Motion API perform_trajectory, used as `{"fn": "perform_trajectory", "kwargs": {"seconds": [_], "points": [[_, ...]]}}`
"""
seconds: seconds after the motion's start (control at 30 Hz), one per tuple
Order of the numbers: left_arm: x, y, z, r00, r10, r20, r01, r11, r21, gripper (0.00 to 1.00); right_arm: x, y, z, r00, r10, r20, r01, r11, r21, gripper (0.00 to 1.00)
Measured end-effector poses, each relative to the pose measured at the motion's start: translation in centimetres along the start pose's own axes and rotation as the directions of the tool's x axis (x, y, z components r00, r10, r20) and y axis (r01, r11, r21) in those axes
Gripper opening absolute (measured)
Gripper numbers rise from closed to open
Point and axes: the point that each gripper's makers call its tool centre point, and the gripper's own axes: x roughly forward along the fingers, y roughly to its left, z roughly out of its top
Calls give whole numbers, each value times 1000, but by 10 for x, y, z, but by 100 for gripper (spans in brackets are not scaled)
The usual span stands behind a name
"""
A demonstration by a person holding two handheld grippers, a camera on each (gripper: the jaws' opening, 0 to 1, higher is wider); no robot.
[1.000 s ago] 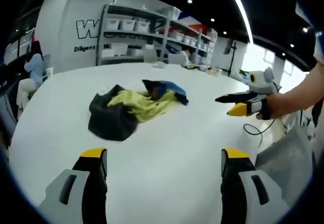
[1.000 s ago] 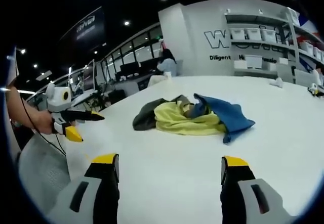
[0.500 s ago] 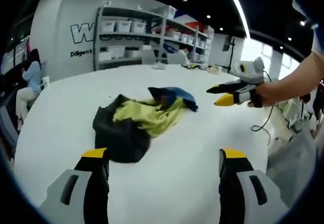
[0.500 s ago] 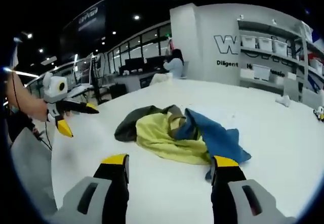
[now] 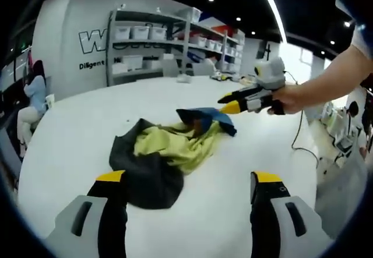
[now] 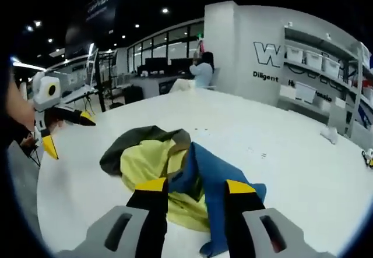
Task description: Fold the garment on the visible template until the final outline fits inside the template.
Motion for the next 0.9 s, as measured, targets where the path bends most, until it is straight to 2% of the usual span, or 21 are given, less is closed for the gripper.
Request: {"fn": "perform_trajectory", "kwargs": {"seconds": [0.13,0.37,0.4,0.5,0.53,0.57,0.67,0.73,0.8,0.9], "points": [[5,4,5,1000,2,7,-2,1000,0,85,19,-6,3,1000,2,-29,-3,999,-39,26],[12,10,10,1000,3,12,-3,1000,0,85,41,-10,0,998,-4,-65,1,999,-49,18],[14,11,10,1000,4,13,-4,1000,-2,85,43,-11,-1,997,-13,-77,6,997,-82,17],[15,12,12,1000,4,15,-4,1000,-3,85,49,-6,-3,996,-2,-91,-6,996,-94,14],[16,13,12,1000,5,16,-5,1000,-3,85,52,-6,-6,994,-5,-111,-10,991,-130,14],[16,13,13,1000,6,17,-5,1000,-3,85,52,-7,-9,991,-14,-136,-8,986,-165,12],[17,15,14,1000,8,19,-8,1000,-3,85,58,-7,-10,991,-17,-136,-4,988,-157,9],[17,16,14,1000,10,20,-10,1000,-4,85,58,-9,-12,987,-35,-159,2,979,-205,7],[17,16,15,1000,11,21,-11,1000,-3,85,57,-9,-12,987,-31,-157,0,980,-197,0],[17,18,15,1000,14,23,-14,1000,-3,84,52,-14,-9,987,-50,-150,17,977,-212,0]]}}
